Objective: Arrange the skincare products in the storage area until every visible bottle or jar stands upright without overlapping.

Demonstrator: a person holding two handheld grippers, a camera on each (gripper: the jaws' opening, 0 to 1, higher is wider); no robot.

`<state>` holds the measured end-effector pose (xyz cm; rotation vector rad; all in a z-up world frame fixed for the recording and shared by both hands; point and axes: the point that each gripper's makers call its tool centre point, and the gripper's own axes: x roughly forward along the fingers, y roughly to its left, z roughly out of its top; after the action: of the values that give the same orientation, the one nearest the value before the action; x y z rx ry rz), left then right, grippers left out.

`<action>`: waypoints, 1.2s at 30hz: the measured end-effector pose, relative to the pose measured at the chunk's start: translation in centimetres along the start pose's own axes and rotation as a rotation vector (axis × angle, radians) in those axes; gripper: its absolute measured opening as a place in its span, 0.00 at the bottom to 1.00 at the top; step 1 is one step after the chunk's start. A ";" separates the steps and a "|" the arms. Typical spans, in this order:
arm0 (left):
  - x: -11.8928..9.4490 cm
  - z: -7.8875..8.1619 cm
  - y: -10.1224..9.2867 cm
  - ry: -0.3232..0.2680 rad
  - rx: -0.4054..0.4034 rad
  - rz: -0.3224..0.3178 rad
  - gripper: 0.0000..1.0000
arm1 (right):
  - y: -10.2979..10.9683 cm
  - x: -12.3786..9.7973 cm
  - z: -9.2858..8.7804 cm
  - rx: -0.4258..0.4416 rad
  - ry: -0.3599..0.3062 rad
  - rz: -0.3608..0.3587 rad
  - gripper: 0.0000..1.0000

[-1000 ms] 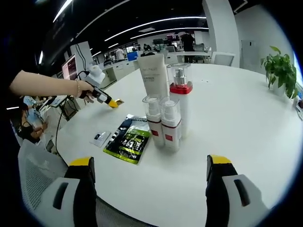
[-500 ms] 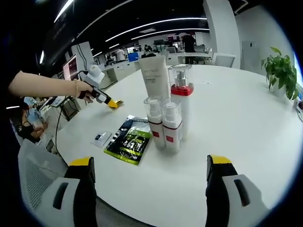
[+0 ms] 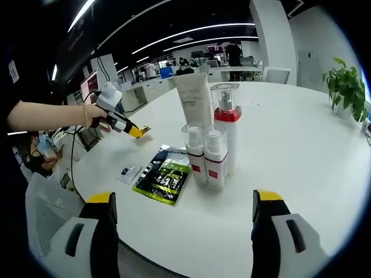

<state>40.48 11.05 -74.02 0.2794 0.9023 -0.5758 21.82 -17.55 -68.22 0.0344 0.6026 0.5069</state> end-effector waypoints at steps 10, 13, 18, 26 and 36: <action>-2.1 -0.3 -2.8 -0.045 0.009 -0.014 0.36 | 0.9 -0.3 0.7 -0.003 -0.019 0.014 0.96; -2.7 -0.2 -3.4 -0.061 0.013 -0.017 0.36 | 1.9 -0.6 1.4 0.010 -0.046 0.022 0.95; -4.1 -0.2 -5.2 -0.090 0.017 -0.026 0.36 | 3.6 -0.6 1.6 0.020 -0.064 0.054 0.93; -6.5 0.1 -9.1 -0.143 0.003 -0.079 0.36 | 5.8 0.3 3.6 0.030 -0.094 0.123 0.84; -8.9 0.3 -11.8 -0.202 0.005 -0.097 0.35 | 8.6 2.5 6.9 0.005 -0.152 0.217 0.67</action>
<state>29.52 4.47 -66.63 0.1789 0.7220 -0.6838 23.56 -8.07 -62.29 0.1435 0.4529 0.7060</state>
